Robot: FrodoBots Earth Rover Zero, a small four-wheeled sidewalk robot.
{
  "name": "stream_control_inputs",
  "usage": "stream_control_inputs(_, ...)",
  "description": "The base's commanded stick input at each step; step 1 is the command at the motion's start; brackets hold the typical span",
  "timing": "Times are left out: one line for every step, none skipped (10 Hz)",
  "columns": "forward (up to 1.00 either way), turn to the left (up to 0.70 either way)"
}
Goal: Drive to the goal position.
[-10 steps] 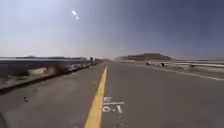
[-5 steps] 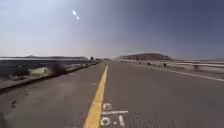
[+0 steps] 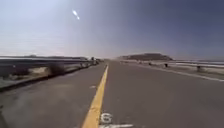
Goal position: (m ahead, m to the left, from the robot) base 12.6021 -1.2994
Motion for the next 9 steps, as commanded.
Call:
stream_control_inputs(0.5, 0.0)
stream_control_inputs(0.5, 0.0)
stream_control_inputs(0.5, 0.0)
stream_control_inputs(0.5, 0.0)
stream_control_inputs(0.5, 0.0)
stream_control_inputs(0.5, 0.0)
stream_control_inputs(0.5, 0.0)
stream_control_inputs(0.5, 0.0)
stream_control_inputs(0.5, 0.0)
